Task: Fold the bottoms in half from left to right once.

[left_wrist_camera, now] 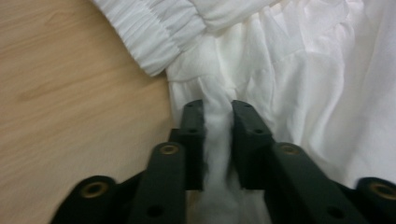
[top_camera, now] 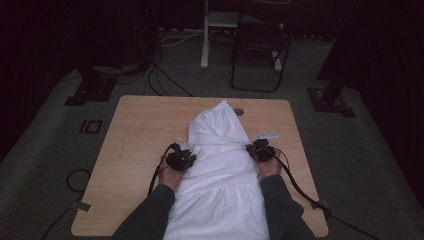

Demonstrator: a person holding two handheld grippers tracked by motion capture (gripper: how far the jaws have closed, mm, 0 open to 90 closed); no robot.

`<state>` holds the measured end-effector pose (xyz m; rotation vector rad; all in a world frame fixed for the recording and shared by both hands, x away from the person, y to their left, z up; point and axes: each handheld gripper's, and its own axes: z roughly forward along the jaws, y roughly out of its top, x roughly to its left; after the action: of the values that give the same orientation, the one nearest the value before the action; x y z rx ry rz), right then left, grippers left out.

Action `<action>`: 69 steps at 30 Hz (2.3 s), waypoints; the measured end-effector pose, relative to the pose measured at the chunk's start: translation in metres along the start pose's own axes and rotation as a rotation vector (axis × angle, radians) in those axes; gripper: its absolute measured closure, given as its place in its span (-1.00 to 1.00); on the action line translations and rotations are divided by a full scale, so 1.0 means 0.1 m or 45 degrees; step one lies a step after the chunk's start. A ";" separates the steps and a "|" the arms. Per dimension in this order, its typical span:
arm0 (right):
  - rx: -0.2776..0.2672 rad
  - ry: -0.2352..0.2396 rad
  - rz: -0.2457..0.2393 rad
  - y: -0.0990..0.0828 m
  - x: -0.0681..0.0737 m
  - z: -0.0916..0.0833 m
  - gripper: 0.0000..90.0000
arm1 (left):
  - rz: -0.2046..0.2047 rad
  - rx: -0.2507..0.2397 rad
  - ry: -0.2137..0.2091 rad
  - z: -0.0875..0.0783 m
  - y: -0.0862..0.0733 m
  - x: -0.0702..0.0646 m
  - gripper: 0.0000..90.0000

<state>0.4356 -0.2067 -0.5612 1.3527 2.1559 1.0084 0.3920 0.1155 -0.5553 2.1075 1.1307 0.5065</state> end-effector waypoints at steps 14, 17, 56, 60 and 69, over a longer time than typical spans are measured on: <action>0.029 0.152 -0.148 -0.55 0.38 -0.74 0.38 | 0.055 -0.066 -0.062 -0.46 -0.55 -0.32 0.75; -0.068 0.169 -0.166 -0.40 0.40 -0.80 0.17 | 0.061 -0.070 -0.057 -0.44 -0.53 -0.33 0.75; -0.143 0.128 0.228 0.26 -0.13 -0.14 0.11 | 0.078 -0.049 -0.033 -0.47 -0.49 -0.33 0.27; -0.222 0.164 0.158 0.18 -0.06 -0.32 0.05 | 0.026 -0.143 -0.034 -0.62 -0.29 -0.20 0.22; -0.004 0.160 -0.006 0.04 0.12 -0.03 0.04 | 0.142 0.020 0.006 -0.03 0.31 -0.27 0.08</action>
<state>0.4304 -0.1958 -0.5562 1.3146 2.2457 1.1218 0.3934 0.0813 -0.5314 2.1929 1.0271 0.5562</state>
